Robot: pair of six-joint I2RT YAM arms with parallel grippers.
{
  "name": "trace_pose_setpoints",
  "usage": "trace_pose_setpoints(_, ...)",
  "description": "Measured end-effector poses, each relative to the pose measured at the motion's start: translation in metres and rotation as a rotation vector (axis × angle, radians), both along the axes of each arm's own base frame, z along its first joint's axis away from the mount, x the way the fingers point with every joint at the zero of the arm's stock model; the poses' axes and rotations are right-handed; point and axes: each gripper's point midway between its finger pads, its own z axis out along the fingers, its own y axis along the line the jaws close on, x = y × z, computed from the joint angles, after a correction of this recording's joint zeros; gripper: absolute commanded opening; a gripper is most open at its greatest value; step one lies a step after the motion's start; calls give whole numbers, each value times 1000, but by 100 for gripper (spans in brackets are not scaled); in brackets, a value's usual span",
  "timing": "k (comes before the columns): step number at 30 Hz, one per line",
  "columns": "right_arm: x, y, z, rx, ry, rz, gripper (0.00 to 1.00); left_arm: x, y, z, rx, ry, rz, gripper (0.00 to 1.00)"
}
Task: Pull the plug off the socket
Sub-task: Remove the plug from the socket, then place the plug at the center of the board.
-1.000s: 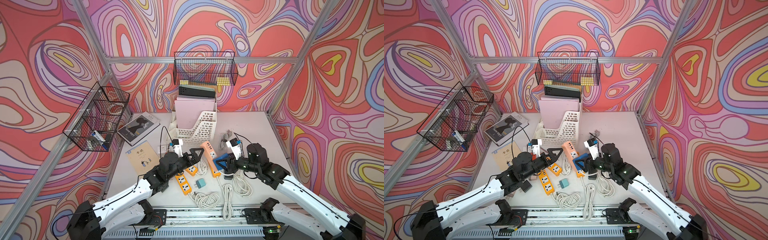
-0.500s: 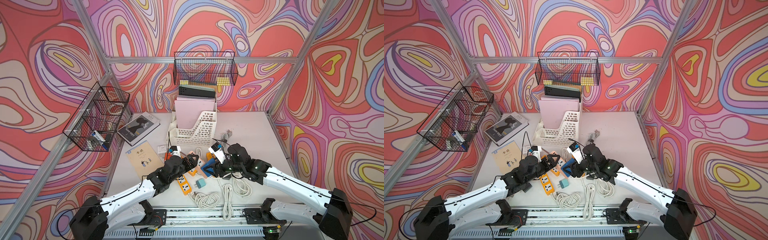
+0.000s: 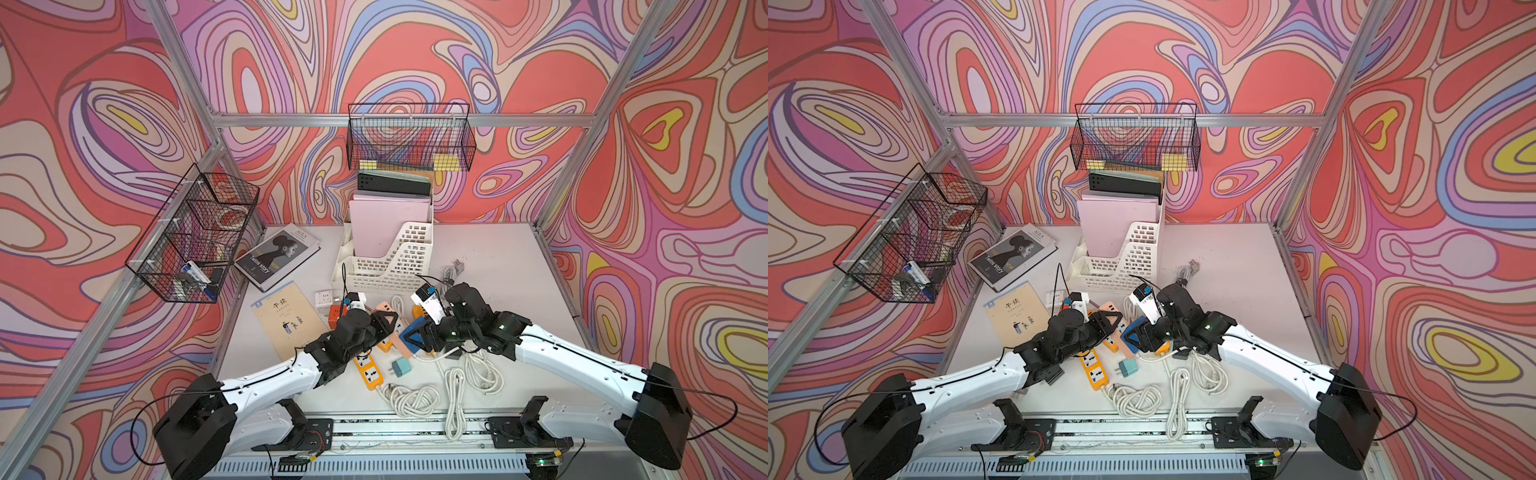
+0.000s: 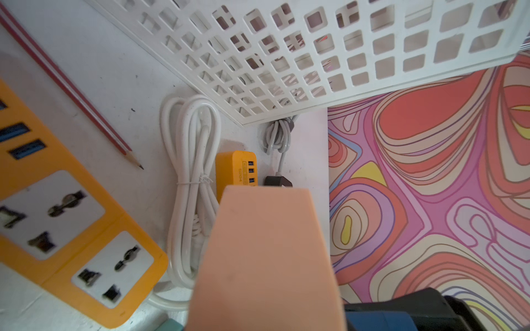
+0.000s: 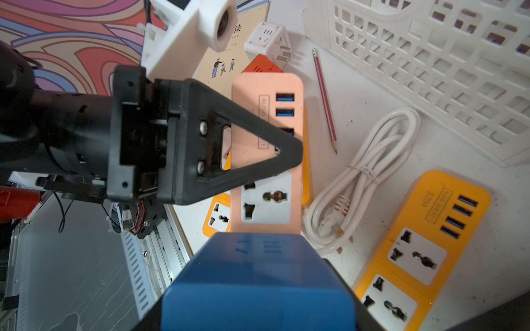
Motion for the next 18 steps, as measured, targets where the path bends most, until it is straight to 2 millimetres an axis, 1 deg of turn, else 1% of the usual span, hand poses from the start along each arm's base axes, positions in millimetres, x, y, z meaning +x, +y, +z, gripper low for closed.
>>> trace_pose_setpoints(3, 8, 4, 15, 22, 0, -18, 29, 1, 8, -3, 76, 5, 11, 0)
trace_pose_setpoints(5, 17, 2, 27, 56, 6, -39, 29, -2, 16, -7, 115, 17, 28, 0)
trace_pose_setpoints(7, 30, -7, 36, 88, 18, -83, 29, -6, 26, -12, 131, 21, 47, 0)
trace_pose_setpoints(9, 44, -22, 41, 115, 36, -146, 30, -11, 37, -20, 135, 17, 60, 0)
trace_pose_setpoints(12, 59, -45, 48, 173, 58, -237, 30, -17, 44, -24, 125, -13, 56, 0)
trace_pose_setpoints(15, 69, -68, 46, 269, 117, -342, 30, -18, 44, -12, 102, -71, 43, 0)
trace_pose_setpoints(18, 78, -84, 26, 360, 232, -451, 31, -16, 40, 9, 55, -142, 28, 0)
